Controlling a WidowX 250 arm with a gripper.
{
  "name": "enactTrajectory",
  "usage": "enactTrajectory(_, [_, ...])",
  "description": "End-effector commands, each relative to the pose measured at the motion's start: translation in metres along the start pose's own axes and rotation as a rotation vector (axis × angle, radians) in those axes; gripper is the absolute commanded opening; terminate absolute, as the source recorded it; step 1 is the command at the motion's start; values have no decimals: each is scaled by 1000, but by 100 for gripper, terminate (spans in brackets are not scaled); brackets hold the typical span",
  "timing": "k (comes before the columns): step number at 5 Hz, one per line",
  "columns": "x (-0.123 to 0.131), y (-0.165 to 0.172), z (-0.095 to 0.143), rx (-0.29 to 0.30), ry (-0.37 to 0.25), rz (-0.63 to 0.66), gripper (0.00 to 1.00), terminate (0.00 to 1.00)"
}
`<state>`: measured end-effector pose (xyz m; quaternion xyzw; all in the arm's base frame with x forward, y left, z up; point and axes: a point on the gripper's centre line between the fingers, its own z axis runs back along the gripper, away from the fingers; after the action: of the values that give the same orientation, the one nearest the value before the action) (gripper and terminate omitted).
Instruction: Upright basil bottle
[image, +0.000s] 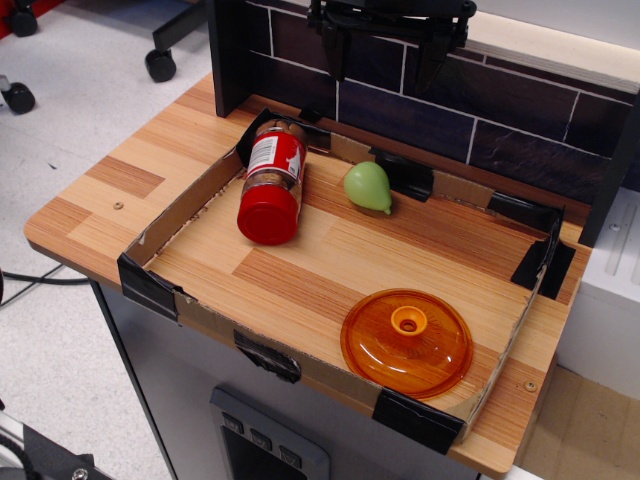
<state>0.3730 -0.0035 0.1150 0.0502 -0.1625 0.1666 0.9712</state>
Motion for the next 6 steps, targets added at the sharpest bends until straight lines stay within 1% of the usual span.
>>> enactTrajectory(1, [0, 0, 0, 0, 0, 0, 100, 0])
enactTrajectory(2, [-8, 10, 20, -41, -22, -21, 100, 0])
enactTrajectory(3, [-22, 28, 35, -87, -10, -29, 100, 0])
enactTrajectory(4, [-39, 48, 32, -81, 6, -20, 100, 0])
enactTrajectory(5, [-55, 60, 23, -51, 10, 18, 100, 0])
enactTrajectory(6, [-57, 61, 13, -54, -2, 85, 100, 0])
